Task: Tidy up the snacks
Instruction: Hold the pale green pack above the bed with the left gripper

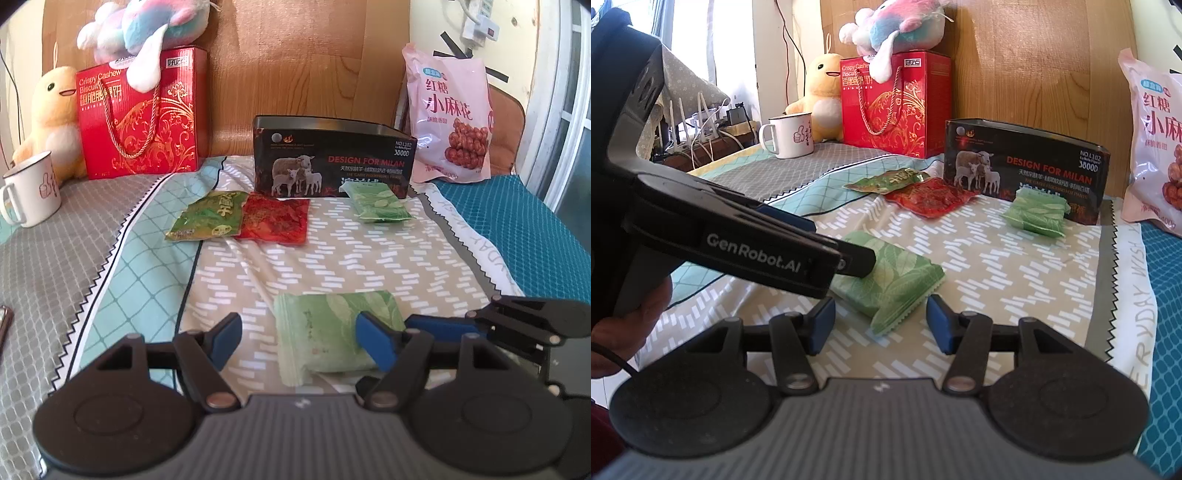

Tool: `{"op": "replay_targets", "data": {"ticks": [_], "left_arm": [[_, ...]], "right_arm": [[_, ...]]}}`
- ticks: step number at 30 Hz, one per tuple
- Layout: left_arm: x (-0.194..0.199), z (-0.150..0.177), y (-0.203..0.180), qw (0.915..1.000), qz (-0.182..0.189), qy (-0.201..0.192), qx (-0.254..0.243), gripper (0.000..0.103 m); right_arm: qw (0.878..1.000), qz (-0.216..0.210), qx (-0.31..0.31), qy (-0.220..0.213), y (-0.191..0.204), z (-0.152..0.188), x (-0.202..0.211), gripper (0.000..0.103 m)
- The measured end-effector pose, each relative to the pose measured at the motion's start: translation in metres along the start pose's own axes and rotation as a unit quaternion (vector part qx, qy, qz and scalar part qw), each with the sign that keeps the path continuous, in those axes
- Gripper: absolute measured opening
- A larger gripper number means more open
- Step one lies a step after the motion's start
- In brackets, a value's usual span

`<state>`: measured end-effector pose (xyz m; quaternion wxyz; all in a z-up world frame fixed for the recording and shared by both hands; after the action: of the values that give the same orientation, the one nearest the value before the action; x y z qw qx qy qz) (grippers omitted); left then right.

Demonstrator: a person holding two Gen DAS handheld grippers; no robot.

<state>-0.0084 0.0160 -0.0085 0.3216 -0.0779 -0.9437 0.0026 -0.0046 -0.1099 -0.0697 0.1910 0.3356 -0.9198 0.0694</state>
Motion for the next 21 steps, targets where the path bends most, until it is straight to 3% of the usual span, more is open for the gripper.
{"op": "replay_targets", "data": {"ticks": [12,21], "left_arm": [[-0.0004,0.0002,0.002,1.0,0.002,0.001,-0.001,0.071],[-0.0033,0.0,0.0089,0.9992,0.024,0.015,0.029,0.071]], "right_arm": [[1.0,0.003,-0.005,-0.001,-0.0001,0.0,0.001,0.062],[1.0,0.003,-0.004,-0.001,0.0005,0.0002,0.0011,0.062]]}}
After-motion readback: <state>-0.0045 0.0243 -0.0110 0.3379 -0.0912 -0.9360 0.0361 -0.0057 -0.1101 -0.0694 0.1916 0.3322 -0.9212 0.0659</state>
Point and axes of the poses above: each gripper's, at about its wrist camera, not at the fingertips, and x roughly against the way its jaws point, y to its left, z to its underside, the point moved 5 cm from there along -x, roughly the way its jaws point, and after that the axes turned 4 degrees about -y, right-handed, at the moved point
